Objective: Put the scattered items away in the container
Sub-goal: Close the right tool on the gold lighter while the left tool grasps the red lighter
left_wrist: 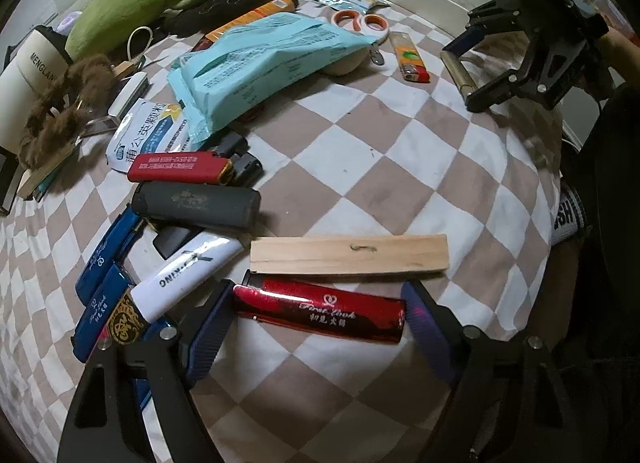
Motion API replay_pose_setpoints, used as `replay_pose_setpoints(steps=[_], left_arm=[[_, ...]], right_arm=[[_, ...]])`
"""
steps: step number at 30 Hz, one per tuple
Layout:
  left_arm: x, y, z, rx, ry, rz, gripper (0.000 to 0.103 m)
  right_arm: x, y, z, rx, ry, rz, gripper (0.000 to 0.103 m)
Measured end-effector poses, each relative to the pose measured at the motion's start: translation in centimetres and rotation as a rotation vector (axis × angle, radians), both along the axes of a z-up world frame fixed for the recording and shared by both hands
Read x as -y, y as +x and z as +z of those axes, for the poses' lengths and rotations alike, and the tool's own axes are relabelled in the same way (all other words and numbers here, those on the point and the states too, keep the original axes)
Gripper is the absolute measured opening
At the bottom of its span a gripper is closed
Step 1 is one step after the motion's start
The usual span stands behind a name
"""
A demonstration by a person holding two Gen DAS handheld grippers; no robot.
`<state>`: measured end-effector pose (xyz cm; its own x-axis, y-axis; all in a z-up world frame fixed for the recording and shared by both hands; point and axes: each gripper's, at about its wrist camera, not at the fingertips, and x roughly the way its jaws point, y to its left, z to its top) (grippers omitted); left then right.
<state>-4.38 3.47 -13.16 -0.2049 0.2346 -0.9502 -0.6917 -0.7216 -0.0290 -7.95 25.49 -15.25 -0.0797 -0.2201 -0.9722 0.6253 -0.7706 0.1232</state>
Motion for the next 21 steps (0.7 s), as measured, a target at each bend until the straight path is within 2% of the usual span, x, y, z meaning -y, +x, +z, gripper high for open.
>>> replay_pose_setpoints(steps=[3, 6, 10, 12, 17, 21], left_arm=[[-0.1, 0.3, 0.0, 0.002, -0.001, -0.007, 0.084], [-0.4, 0.4, 0.0, 0.000, -0.002, -0.015, 0.084], [-0.7, 0.6, -0.2, -0.013, -0.006, -0.016, 0.084], [-0.7, 0.9, -0.1, -0.017, -0.005, -0.009, 0.084], [-0.9, 1.3, -0.1, -0.034, 0.009, 0.040, 0.083], [0.3, 1.4, 0.7, -0.019, 0.055, 0.099, 0.083]], right_arm=[[-1.9, 0.3, 3.8, 0.000, 0.004, 0.023, 0.084], [-2.3, -0.2, 5.1, -0.003, 0.005, 0.020, 0.084], [-4.6, -3.0, 6.9, -0.007, 0.000, 0.040, 0.084], [-2.3, 0.1, 3.5, -0.004, -0.005, 0.056, 0.084], [-2.3, 0.7, 4.0, -0.017, -0.001, 0.043, 0.084], [-2.5, 0.7, 4.2, -0.016, -0.002, 0.029, 0.084]])
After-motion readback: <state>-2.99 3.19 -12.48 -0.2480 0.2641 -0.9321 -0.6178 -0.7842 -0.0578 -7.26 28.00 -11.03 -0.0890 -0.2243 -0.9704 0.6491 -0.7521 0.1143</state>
